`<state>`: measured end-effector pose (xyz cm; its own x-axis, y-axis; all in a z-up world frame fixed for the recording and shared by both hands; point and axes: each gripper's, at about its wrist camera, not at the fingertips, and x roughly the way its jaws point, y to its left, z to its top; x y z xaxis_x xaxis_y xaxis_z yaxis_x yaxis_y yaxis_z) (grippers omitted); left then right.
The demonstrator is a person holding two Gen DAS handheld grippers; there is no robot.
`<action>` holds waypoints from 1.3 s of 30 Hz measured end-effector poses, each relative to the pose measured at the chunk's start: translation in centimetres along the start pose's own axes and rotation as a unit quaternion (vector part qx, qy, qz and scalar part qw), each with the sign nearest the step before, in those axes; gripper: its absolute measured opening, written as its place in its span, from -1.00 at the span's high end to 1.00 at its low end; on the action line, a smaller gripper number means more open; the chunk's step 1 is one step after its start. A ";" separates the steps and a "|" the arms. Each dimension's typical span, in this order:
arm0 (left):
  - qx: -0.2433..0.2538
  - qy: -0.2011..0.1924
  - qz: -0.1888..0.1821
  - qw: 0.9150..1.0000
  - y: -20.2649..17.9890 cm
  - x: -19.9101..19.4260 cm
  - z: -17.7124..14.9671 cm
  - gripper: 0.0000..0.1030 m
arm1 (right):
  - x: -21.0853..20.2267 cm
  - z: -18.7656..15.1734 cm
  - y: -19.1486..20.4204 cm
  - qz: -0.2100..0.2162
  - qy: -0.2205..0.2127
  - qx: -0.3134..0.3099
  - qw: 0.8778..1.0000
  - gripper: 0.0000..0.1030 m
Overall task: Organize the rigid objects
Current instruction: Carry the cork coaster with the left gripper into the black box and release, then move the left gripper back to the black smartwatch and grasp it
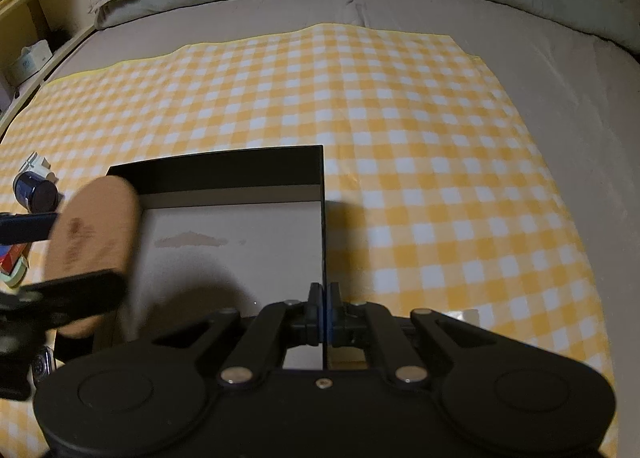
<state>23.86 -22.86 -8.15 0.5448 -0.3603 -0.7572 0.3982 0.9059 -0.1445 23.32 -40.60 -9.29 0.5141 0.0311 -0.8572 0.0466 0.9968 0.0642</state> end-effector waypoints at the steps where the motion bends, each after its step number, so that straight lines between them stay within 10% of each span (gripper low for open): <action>1: 0.002 0.001 -0.001 1.000 -0.3 0.6 0.2 -0.91 | 0.0 0.1 -0.1 0.002 0.001 0.004 1.000 0.96; 20: 0.026 0.021 -0.003 0.999 -0.8 1.9 -0.3 -1.00 | 0.5 0.2 -0.3 0.006 0.005 0.028 1.000 0.94; 39: 0.003 -0.024 0.002 1.000 2.8 -6.3 -2.0 -1.00 | 1.1 0.1 -0.4 0.004 0.013 0.027 1.000 0.94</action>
<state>20.10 -17.58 -5.06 0.5813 -0.3673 -0.7260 0.4008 0.9058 -0.1373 23.97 -40.96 -10.14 0.4929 0.0411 -0.8691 0.0900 0.9911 0.0979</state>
